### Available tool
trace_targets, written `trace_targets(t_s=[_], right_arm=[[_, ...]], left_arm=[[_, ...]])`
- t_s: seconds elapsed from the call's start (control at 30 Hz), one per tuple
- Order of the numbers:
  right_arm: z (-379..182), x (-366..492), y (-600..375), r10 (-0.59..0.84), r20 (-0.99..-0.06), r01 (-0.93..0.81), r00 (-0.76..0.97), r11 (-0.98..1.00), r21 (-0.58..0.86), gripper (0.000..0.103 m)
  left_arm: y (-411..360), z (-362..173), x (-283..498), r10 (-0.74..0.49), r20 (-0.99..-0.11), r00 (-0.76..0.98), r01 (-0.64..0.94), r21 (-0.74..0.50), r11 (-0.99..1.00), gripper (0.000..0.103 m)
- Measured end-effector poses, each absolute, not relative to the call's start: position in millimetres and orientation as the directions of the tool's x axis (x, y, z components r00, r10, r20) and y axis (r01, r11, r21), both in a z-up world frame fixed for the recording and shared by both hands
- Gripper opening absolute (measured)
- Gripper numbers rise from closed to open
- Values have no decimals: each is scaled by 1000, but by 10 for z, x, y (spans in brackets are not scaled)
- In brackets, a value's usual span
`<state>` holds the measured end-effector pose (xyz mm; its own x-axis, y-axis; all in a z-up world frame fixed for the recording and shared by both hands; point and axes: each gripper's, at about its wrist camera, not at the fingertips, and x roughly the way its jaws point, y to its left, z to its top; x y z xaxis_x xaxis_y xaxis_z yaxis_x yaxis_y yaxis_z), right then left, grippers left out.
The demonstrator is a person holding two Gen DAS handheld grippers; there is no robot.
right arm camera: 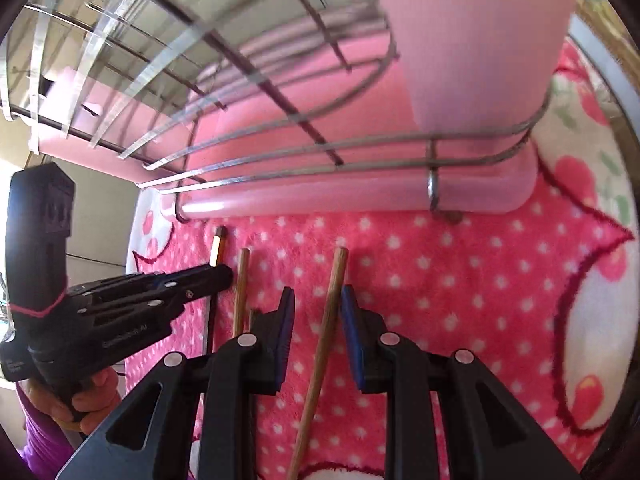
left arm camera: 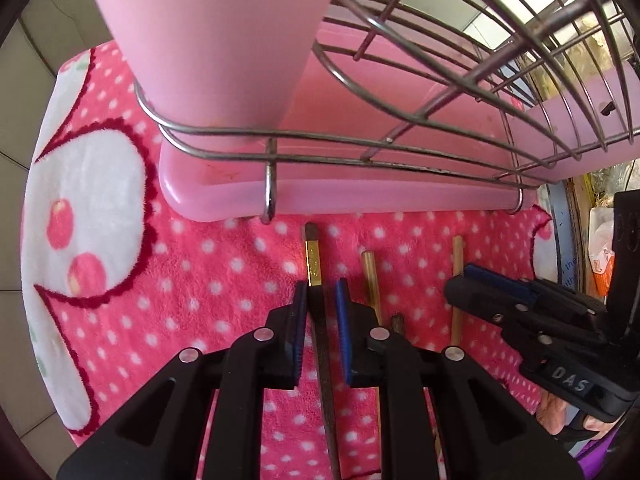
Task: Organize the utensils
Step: 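Lift both chopsticks off the mat toward the pink cup with both tools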
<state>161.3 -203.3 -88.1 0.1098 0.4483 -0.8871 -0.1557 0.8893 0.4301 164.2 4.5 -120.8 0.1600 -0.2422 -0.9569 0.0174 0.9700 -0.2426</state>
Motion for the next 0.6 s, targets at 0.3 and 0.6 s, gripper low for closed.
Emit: trace_targets(t_s=[0.3,0.6], right_arm=[[-813,1475,-2142,453,-868,-160,205,890,427,8],[-232,1041,-2367,484,-773,-221,409,875,431,7]], left_arm=[[28,-1163,1580,-248,-941,229,25,-249,968,8],[179,-609,1107,-325,-832,450,54,-338,940,8]])
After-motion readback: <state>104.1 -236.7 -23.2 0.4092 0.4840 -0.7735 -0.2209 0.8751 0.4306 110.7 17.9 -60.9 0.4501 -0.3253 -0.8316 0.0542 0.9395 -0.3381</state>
